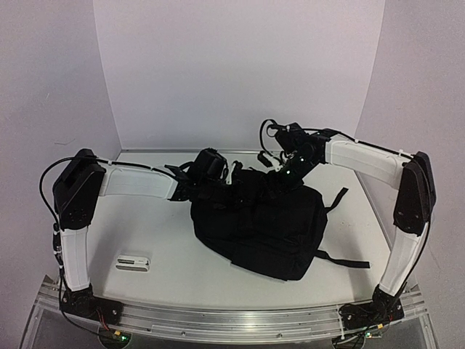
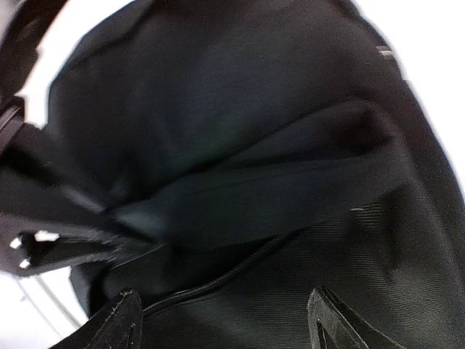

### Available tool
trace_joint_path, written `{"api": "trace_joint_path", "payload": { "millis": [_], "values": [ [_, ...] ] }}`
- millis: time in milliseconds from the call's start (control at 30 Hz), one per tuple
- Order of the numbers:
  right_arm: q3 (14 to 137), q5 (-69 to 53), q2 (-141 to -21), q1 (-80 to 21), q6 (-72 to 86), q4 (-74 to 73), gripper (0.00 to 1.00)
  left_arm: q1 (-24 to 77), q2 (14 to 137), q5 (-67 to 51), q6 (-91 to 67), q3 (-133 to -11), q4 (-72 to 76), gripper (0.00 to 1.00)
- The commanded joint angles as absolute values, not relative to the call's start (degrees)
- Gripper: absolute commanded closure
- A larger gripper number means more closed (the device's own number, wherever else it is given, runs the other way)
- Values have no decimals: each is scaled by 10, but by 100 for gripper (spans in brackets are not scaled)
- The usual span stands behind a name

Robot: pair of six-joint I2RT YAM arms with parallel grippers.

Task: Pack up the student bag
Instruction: Unzip the student bag at the center of the board.

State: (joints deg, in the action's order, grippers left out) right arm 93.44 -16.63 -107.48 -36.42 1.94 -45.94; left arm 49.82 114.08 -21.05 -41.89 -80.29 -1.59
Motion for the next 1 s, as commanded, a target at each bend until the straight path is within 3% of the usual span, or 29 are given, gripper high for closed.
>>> {"api": "trace_joint_path", "payload": {
  "millis": [0,133,200,267,367,433,600,800,967],
  "values": [
    [961,-61,-1090,-384,43,-480,20,511,1160,-177,-411,-808,-85,94],
    [966,-77,-1101,-396,61,-487,8,512,1161,-170,-414,-805,-84,94],
    [971,-99,-1119,-396,69,-490,9,512,1161,-165,-416,-804,-84,94],
    [972,-128,-1137,-396,72,-493,22,512,1158,-161,-419,-800,-84,94],
    [984,-127,-1159,-396,60,-498,60,512,1146,-154,-429,-783,-77,95],
    [1015,-93,-1176,-394,37,-511,76,512,1134,-152,-438,-763,-66,96],
    [1129,-70,-1206,-392,-23,-526,100,512,1111,-158,-469,-719,-28,99],
    [1286,-94,-1245,-392,-49,-539,100,514,1102,-149,-497,-695,4,100],
    [1317,-183,-1226,-392,-32,-552,100,514,1106,-131,-529,-693,43,100]
  ]
}}
